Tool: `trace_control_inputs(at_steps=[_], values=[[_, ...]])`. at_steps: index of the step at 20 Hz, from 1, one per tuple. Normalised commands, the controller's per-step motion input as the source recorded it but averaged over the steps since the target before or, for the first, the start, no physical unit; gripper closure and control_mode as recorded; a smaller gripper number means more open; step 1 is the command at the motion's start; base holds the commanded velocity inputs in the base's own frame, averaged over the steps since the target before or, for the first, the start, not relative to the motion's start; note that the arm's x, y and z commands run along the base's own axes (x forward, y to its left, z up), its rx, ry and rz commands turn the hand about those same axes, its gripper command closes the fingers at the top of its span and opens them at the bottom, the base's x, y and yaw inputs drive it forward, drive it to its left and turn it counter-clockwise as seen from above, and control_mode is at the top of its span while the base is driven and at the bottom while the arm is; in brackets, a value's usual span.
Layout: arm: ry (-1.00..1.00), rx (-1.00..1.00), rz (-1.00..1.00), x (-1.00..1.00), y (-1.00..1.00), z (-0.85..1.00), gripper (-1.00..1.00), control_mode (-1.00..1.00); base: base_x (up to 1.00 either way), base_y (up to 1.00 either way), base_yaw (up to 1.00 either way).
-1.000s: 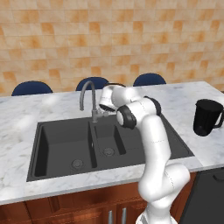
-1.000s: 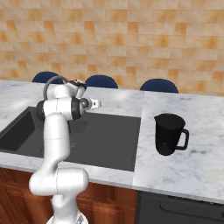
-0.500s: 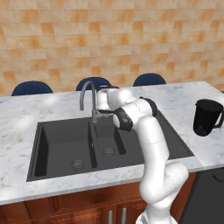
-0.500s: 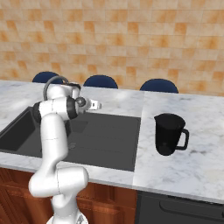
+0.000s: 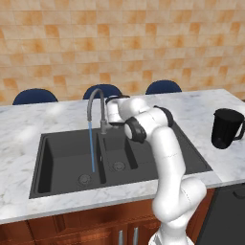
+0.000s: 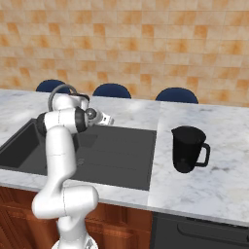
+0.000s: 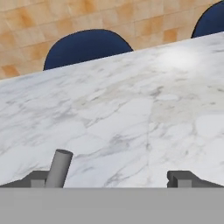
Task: Turn on the sink faucet and place the jug under the water for a few seconds to fill it up.
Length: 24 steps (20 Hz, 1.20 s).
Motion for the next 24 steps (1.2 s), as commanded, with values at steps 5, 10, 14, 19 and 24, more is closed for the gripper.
trace_control_inputs(at_steps=[5, 10, 14, 19, 24], values=[[0.00, 0.06, -0.07, -0.07, -1.00, 0.03, -1.00, -1.00, 0.00, 0.00, 0.00], [-0.01, 0.03, -0.02, -0.17, -1.00, 0.38, -1.00, -1.00, 0.00, 0.00, 0.00], [-0.10, 0.10, 0.00, -0.18, -1.00, 0.78, -1.00, -1.00, 0.00, 0.00, 0.00], [-0.11, 0.15, 0.00, -0.18, -0.85, 0.96, -1.00, -1.00, 0.00, 0.00, 0.00], [-0.08, 0.10, 0.03, -0.20, -0.51, 1.00, -1.00, -1.00, 0.00, 0.00, 0.00]])
